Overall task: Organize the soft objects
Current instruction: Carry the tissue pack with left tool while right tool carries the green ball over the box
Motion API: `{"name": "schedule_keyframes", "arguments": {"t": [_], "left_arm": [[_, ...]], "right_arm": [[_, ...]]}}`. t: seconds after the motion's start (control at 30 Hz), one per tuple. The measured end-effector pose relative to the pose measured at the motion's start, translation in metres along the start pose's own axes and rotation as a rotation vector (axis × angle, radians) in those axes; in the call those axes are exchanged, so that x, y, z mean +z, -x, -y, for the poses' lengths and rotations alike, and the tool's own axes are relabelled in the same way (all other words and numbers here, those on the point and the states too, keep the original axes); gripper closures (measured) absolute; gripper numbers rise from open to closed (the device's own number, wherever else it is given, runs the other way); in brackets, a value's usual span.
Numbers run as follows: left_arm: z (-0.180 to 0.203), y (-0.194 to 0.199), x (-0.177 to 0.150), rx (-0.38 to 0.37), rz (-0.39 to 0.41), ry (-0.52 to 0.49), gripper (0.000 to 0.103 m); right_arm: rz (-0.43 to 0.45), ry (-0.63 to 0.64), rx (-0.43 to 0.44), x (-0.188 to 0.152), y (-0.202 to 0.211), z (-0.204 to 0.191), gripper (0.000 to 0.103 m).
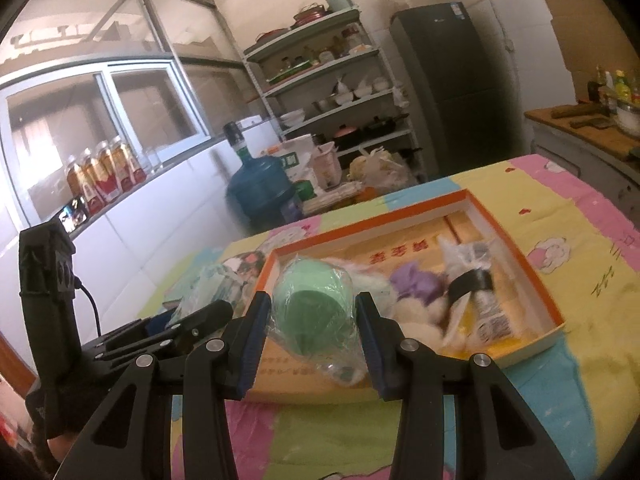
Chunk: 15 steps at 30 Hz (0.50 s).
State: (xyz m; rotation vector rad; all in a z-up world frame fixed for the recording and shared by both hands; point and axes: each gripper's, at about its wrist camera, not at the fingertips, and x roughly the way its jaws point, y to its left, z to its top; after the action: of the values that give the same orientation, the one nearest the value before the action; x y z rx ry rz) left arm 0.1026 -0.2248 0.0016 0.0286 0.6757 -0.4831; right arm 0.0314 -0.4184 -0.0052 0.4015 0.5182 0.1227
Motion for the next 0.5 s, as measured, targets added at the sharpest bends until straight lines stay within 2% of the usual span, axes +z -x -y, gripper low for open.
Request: {"name": "schedule_keyframes", "arguments": {"t": [0.23, 0.5], "left_arm": [[0.017, -0.020, 0.011, -0.009, -0.004, -0.007, 0.052], [0.021, -0.041, 0.020, 0.009, -0.014, 0.018, 0.052]], "right_arm": [[0.015, -0.005, -0.025, 0.017, -0.003, 0.025, 0.058], [0.014, 0.011, -0.029, 0.034, -0.015, 0.041, 0.058]]}}
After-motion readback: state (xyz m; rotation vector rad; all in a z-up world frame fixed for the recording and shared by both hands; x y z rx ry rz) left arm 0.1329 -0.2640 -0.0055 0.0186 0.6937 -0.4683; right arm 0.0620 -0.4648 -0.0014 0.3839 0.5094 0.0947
